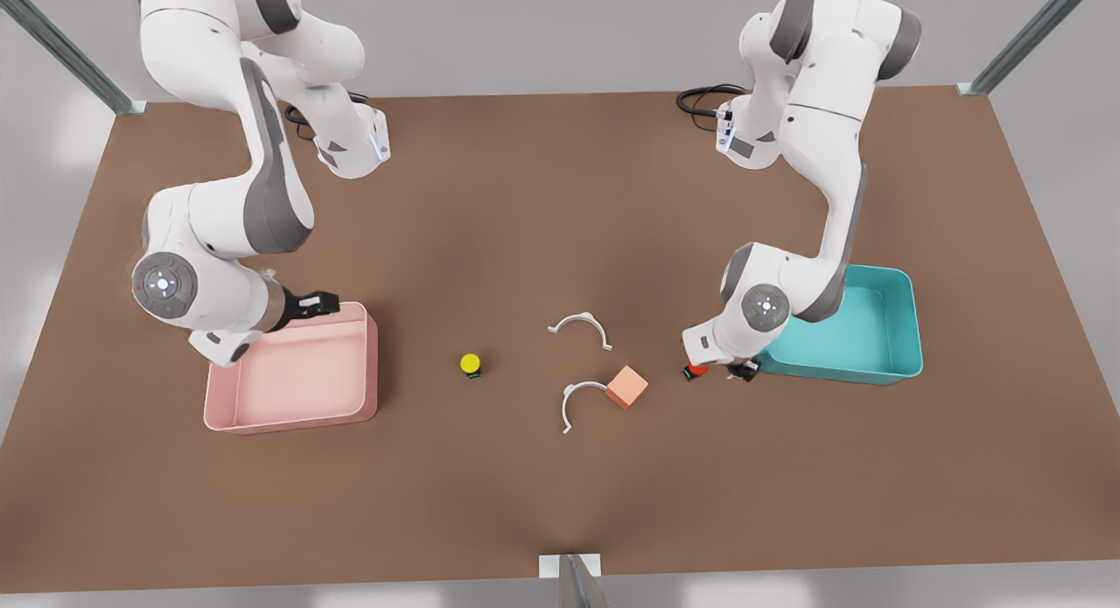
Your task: Place the red button in the blue storage box with the left arm, and place the yellow button in the pink storage box with the right arm
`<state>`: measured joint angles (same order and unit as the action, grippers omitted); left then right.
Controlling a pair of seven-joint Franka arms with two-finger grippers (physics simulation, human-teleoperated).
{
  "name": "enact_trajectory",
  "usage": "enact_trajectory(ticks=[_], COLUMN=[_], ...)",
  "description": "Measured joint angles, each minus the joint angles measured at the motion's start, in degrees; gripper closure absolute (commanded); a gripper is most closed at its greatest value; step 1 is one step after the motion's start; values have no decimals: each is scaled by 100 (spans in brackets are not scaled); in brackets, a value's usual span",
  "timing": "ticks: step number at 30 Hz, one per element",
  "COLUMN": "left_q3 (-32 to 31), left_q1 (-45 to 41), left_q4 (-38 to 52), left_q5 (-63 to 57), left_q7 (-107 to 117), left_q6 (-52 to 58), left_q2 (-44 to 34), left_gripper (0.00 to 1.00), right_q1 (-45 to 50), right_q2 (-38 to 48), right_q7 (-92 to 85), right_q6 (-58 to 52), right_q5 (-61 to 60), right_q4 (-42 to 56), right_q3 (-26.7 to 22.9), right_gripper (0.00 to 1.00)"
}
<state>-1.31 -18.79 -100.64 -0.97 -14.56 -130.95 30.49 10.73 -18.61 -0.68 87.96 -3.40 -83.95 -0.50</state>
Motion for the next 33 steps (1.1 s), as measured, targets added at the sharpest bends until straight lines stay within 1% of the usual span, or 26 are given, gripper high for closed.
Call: enact_trajectory(ticks=[2,7,11,15,16,17,18,19,20,23,26,29,32,33], left_q3=[0,-1,-1,0,-1,0,0,-1,-1,-1,-1,4,8,8], left_q1=[-37,-105,-101,-85,-79,-76,-74,-73,-73,-69,-58,-41,4,37], left_q4=[7,-130,-403,-417,-407,-399,-394,-387,-384,-381,-380,-380,-381,-381], left_q5=[3,8,9,9,9,7,7,7,8,11,11,6,-5,-8], left_q7=[-131,-402,-572,-709,-738,-764,-790,-815,-838,-898,-948,-985,-1012,-1020], left_q6=[-324,-788,-961,-1054,-1071,-1085,-1096,-1106,-1114,-1130,-1129,-1094,-1011,-922], left_q2=[148,304,359,542,571,587,595,600,602,589,521,389,230,71], left_gripper=[0,0,0,2,8,18,22,22,25,38,43,45,46,46], right_q1=[167,636,785,1011,1025,1038,1044,1047,1052,1054,1053,1060,1070,1072], right_q2=[-248,-802,-1210,-1693,-1887,-2082,-2250,-2374,-2479,-2762,-3005,-3090,-3067,-3034], right_q7=[147,681,1147,1518,1597,1671,1742,1801,1823,1708,1457,1233,1090,1069], right_q6=[365,1352,2109,2604,2686,2756,2827,2914,3025,3354,3740,4031,4201,4236], right_q5=[-5,-7,-9,282,321,350,373,390,404,440,454,462,426,410], right_q4=[-71,-484,-344,-22,144,349,497,575,615,652,657,662,673,640], right_q3=[101,138,142,139,153,176,191,224,259,291,292,306,473,553], right_gripper=[0,0,0,0,0,0,0,0,0,0,0,0,0,0])
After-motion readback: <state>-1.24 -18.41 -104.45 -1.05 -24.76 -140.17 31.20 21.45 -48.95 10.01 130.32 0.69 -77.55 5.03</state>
